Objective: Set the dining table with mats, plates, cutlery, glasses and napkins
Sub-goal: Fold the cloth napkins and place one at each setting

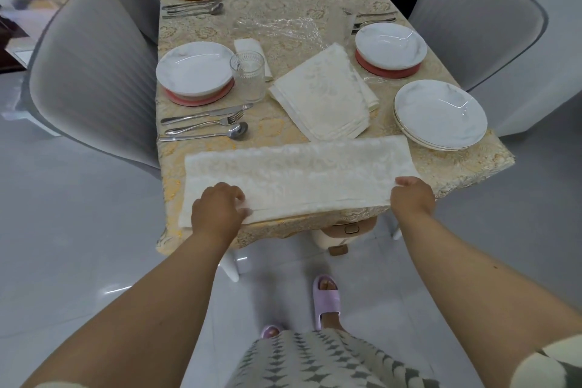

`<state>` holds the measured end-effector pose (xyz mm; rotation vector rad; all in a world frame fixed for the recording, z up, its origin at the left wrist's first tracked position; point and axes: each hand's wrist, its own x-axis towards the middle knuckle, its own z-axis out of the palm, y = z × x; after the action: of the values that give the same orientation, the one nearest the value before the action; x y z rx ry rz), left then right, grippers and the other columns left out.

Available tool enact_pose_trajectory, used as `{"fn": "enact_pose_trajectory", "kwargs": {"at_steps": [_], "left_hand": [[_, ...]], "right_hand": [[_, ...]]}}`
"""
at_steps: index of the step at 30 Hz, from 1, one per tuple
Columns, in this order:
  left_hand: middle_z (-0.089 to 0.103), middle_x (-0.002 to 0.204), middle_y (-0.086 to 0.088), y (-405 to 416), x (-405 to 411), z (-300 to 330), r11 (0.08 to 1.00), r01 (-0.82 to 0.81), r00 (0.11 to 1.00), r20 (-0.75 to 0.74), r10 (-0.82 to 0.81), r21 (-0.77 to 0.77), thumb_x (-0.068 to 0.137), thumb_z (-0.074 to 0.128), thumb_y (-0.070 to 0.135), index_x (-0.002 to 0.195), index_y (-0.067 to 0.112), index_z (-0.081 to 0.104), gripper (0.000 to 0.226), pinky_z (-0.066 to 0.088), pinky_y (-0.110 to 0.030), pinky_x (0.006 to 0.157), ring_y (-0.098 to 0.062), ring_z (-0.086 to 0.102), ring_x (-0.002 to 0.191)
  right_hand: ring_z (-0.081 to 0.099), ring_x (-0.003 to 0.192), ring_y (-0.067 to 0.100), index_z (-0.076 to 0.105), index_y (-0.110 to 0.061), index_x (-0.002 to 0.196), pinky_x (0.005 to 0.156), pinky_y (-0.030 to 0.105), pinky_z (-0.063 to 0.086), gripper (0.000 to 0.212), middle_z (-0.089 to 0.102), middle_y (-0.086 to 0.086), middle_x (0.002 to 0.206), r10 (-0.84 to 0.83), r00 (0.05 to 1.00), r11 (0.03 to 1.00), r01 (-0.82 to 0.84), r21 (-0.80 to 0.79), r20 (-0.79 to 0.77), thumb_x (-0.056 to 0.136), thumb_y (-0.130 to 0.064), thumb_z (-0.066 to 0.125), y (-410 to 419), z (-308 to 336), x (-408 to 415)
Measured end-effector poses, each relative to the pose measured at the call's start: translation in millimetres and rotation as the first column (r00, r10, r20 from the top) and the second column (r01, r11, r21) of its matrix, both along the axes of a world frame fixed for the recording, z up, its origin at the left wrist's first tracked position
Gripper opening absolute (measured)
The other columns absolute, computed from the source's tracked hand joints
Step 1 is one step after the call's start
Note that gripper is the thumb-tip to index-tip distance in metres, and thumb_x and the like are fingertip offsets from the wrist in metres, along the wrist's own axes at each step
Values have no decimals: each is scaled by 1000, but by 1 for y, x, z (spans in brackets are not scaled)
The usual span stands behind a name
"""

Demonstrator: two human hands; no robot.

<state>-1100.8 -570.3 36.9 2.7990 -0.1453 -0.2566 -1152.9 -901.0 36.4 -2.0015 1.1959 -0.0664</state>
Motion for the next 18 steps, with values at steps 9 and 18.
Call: {"fn": "enact_pose_trajectory", "kwargs": {"at_steps": [9,18], "left_hand": [[63,83,-8,18,1,-15,952,255,939,193,-286,171,87,67,17,83,8,69,10,39,-35,66,-31,57,80],[59,76,-7,25,-3,-4,902,412,890,155,-429,133,88,64,12,76,9,62,12,39,-34,62,-29,54,70]], "right_hand": [[58,103,29,57,-8,114,76,28,43,32,62,11,114,-80,996,997,80,15,47,84,2,48,-4,-8,-7],[59,109,30,61,-11,116,88,35,46,35,63,10,118,-95,995,995,95,-6,-4,87,-3,42,-8,-6,-9]]}}
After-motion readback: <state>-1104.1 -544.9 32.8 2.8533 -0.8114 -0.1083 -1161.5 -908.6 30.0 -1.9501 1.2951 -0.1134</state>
